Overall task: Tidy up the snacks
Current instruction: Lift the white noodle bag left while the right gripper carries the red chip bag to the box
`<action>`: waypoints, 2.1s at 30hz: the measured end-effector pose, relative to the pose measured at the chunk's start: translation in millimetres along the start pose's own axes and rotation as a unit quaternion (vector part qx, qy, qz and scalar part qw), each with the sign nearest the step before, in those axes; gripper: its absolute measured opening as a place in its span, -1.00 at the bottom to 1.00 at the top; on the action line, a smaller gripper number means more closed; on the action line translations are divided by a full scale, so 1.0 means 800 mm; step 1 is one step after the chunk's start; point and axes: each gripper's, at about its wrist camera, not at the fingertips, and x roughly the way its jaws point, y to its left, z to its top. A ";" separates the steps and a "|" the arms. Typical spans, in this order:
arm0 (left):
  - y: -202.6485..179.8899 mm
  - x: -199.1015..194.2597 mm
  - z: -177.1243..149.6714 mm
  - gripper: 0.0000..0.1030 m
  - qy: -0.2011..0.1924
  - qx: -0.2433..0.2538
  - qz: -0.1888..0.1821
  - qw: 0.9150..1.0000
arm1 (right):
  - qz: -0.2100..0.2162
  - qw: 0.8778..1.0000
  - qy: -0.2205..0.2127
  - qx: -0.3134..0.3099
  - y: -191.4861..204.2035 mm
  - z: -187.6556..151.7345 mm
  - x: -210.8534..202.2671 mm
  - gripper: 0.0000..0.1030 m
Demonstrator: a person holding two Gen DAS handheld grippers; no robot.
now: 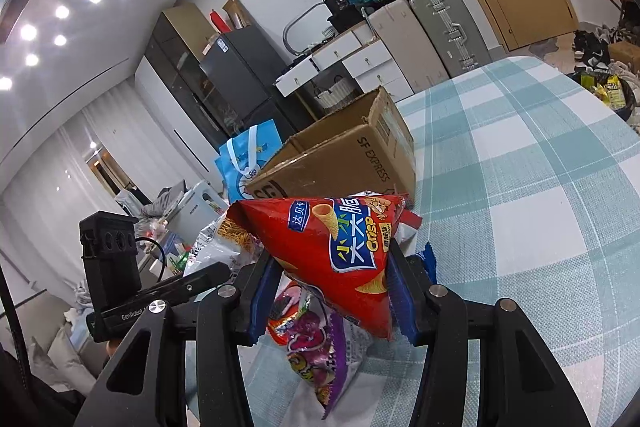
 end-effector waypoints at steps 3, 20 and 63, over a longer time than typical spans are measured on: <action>-0.004 -0.006 0.004 0.09 -0.005 0.001 0.002 1.000 | 0.007 1.000 -0.006 -0.007 0.008 0.005 -0.001 -0.02; -0.010 -0.017 0.057 0.09 -0.045 -0.008 0.027 0.999 | 0.022 0.998 -0.036 -0.038 0.049 0.059 0.010 -0.02; 0.006 0.048 0.202 0.10 -0.079 0.015 0.119 0.990 | 0.010 0.999 -0.024 -0.045 0.073 0.146 0.090 -0.02</action>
